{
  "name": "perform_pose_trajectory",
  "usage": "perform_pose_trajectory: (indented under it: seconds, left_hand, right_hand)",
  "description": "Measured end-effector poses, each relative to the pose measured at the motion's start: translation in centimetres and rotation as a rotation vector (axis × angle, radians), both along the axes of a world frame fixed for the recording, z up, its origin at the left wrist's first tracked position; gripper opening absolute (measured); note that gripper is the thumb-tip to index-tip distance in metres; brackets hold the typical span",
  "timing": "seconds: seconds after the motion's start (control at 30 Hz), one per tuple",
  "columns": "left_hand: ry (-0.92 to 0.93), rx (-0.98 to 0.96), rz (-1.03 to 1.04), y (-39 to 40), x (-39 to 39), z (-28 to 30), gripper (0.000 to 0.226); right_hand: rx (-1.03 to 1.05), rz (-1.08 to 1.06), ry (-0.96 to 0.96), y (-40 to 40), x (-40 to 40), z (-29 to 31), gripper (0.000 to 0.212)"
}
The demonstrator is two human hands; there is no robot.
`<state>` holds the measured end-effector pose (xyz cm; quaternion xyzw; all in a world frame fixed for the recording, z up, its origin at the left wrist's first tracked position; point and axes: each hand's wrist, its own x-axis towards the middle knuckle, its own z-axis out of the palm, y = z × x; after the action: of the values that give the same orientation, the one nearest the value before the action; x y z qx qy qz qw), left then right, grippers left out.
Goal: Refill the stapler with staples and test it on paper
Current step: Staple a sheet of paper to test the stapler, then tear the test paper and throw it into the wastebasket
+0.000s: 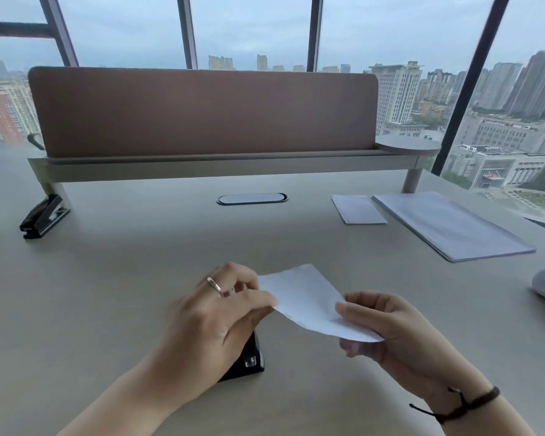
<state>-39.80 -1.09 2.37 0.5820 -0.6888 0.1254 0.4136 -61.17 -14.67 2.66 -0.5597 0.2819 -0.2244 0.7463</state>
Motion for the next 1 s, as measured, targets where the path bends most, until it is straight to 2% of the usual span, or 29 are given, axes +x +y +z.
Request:
perform_pose_trajectory:
  seconds: [0.1,0.2,0.3,0.37,0.43,0.63,0.8,0.9,1.0]
  left_hand:
    - [0.28,0.072,0.013,0.3,-0.3,0.6,0.012]
    - [0.704,0.144,0.01,0.6,-1.0,1.5,0.017]
    - [1.096,0.234,-0.132,0.3,-0.8,2.0,0.031]
    - [1.264,0.296,-0.19,0.1,-0.6,1.9,0.038]
    - [1.292,0.35,-0.185,0.0,-0.5,1.9,0.04]
    - [1.147,0.388,-0.08,0.0,-0.7,1.6,0.035]
    - [1.148,0.398,-0.063,0.4,-1.2,1.7,0.028]
    - [1.129,0.436,-0.079,0.7,-2.1,2.1,0.016]
    - [1.071,0.479,-0.125,0.8,-3.9,2.3,0.025]
  right_hand:
    - [0.045,-0.115,-0.156,-0.2,-0.2,-0.1,0.048]
    - [-0.064,-0.085,-0.269,0.0,-0.1,-0.2,0.072]
    - [-0.276,0.019,-0.171,0.2,0.1,-0.2,0.07]
    - [-0.351,0.096,-0.093,0.4,0.3,-0.1,0.064]
    - [-0.335,0.1,-0.042,0.4,0.6,-0.1,0.066]
    - [-0.344,0.052,0.079,0.3,0.8,-0.5,0.064]
    - [-0.281,0.061,0.047,0.7,0.5,-0.5,0.07]
    - [-0.235,0.051,0.043,1.1,-0.8,-1.3,0.064]
    - [-0.223,0.016,0.058,2.5,-3.7,-1.7,0.058]
